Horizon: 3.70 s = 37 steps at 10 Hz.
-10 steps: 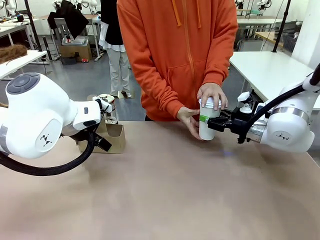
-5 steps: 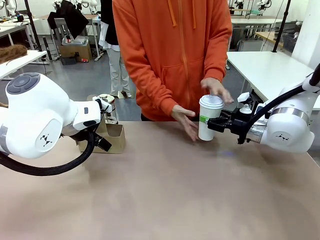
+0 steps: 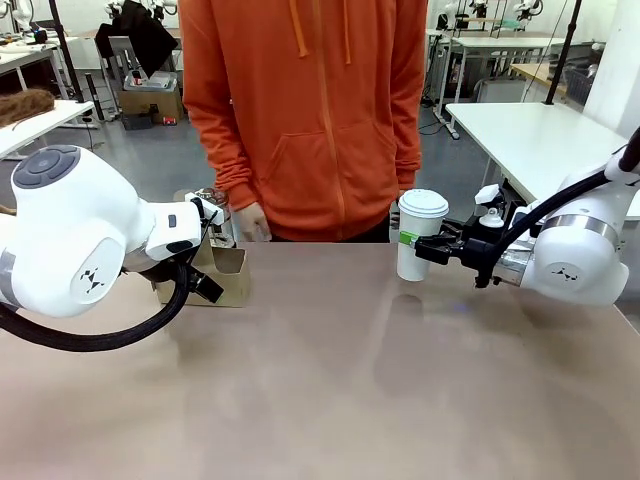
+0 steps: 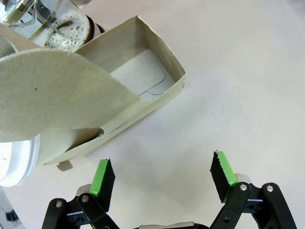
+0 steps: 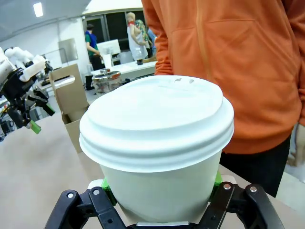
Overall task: Pour a drink into a cup and package it in a carrier.
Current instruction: When a person places the Paper Cup Lid on the 600 ml Paper Cup , lift the 600 ml Paper Cup, then position the Cup Carrier in the center of the table.
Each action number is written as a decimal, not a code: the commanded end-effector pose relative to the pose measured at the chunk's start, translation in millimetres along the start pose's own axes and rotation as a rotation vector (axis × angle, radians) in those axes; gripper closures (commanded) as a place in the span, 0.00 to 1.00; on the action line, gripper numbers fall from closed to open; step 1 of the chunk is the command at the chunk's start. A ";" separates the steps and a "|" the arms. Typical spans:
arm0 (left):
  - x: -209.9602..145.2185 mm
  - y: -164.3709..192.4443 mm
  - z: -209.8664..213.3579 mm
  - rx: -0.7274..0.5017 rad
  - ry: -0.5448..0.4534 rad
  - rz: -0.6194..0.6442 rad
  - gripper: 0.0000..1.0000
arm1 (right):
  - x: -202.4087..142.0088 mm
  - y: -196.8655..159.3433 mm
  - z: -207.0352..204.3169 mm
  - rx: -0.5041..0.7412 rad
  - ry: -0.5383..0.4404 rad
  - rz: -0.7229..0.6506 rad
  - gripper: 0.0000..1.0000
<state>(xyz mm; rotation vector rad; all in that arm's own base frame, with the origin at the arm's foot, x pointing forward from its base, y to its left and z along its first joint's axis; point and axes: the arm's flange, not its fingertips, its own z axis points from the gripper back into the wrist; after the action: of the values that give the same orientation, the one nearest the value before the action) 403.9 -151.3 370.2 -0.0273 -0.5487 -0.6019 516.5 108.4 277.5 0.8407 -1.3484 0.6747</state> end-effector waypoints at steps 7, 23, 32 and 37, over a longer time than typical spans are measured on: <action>0.0 -0.1 0.4 -0.001 -0.001 0.000 0.00 | 160.9 52.8 14.3 0.132 -0.007 -0.003 0.20; 0.2 -0.2 0.1 0.000 0.000 0.000 0.00 | 244.5 98.7 39.3 0.177 -0.035 0.041 0.20; 103.8 30.7 126.3 0.054 0.135 0.239 0.00 | 244.5 98.7 39.3 0.177 -0.035 0.041 0.20; 153.3 66.2 91.0 0.081 0.199 0.355 0.00 | 244.5 98.7 39.3 0.177 -0.035 0.041 0.20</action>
<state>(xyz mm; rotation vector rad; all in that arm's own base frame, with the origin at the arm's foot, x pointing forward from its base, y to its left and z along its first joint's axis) 495.3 -154.2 529.2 -0.0236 -0.3825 -0.2721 440.6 115.1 529.0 0.9635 -1.3444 0.8224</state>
